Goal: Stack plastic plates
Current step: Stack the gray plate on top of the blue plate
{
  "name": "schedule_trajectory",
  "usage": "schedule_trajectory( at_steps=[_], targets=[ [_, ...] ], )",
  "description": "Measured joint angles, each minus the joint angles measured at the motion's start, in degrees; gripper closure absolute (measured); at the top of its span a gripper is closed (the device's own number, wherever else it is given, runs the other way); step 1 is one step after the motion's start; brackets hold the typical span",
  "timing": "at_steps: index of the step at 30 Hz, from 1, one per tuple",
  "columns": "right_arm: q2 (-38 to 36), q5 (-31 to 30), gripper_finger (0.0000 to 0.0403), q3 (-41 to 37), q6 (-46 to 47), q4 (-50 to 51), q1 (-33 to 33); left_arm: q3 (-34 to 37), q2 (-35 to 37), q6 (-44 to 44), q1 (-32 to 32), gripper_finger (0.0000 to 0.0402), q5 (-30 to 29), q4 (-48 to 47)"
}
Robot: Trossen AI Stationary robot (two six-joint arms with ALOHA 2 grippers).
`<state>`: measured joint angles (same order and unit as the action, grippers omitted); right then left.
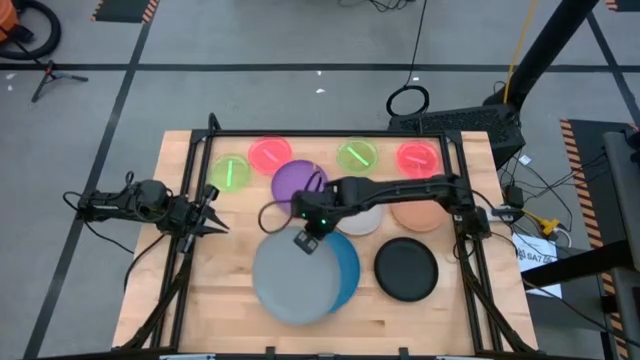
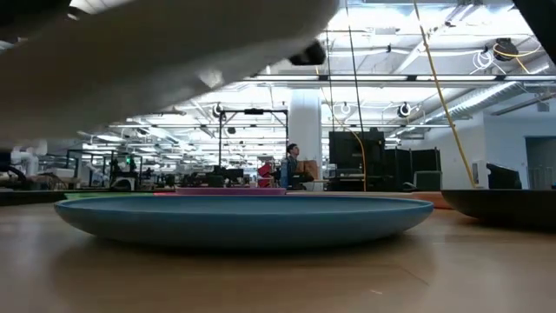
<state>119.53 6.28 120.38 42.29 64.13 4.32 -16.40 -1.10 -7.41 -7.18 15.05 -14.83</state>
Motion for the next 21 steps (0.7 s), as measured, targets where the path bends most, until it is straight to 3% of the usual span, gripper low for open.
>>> schedule_trajectory(
  at_steps=[8,21],
  targets=[
    [-0.4,-0.3,0.0398,0.0,-0.2,3.8,2.3,0.0,0.0,0.3,0.0,0.0353,0.0,0.0],
    [-2.0,-2.1,0.0398,0.0,-10.6,4.8,2.6,0.0,0.0,1.6,0.0,0.0353,0.0,-0.7]
  ],
)
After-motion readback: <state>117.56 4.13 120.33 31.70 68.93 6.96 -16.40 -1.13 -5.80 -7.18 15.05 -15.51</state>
